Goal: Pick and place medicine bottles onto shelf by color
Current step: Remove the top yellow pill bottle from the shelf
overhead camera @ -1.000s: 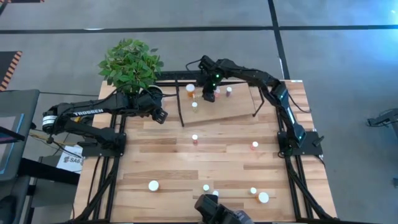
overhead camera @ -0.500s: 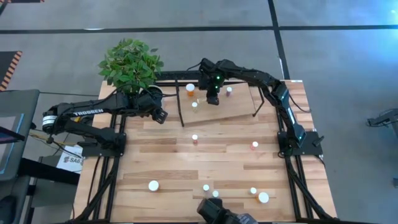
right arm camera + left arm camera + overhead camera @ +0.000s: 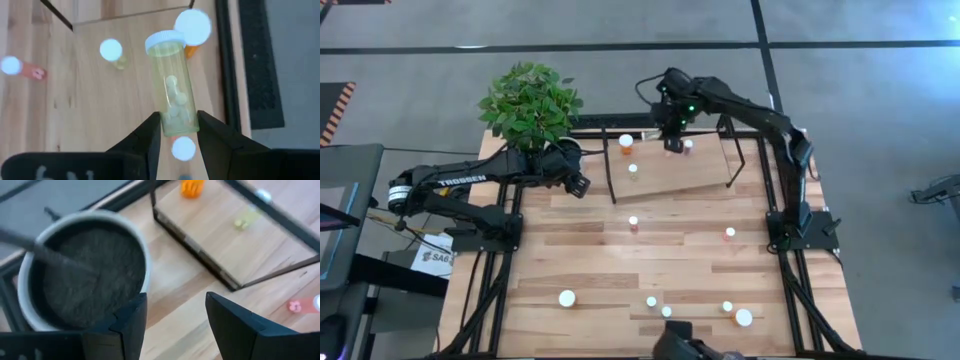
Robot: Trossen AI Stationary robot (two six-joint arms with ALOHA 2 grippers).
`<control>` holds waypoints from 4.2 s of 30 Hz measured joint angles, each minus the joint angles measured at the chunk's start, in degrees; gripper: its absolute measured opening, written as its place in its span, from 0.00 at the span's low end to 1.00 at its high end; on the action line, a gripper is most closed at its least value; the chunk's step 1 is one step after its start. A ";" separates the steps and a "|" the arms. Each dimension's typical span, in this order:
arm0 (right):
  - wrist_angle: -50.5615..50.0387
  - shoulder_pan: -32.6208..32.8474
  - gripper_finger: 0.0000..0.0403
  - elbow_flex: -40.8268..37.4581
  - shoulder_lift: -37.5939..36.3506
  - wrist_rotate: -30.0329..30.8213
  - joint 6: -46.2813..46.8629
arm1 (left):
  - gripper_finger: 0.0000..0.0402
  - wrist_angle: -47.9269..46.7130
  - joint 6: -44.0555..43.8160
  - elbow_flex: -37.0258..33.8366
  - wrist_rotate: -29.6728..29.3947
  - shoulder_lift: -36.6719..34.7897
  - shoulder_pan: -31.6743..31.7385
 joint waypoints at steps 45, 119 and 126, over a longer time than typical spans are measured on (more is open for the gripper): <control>5.11 20.45 0.33 0.02 -6.44 8.42 21.66 | 0.47 43.47 45.49 0.00 20.87 0.02 -0.62; -25.61 20.28 0.56 17.12 -5.65 7.30 32.73 | 0.26 35.56 23.58 0.02 30.50 4.20 -0.63; -27.59 22.61 0.54 17.16 -5.48 7.29 34.22 | 0.26 15.08 13.00 0.00 33.57 6.60 -0.81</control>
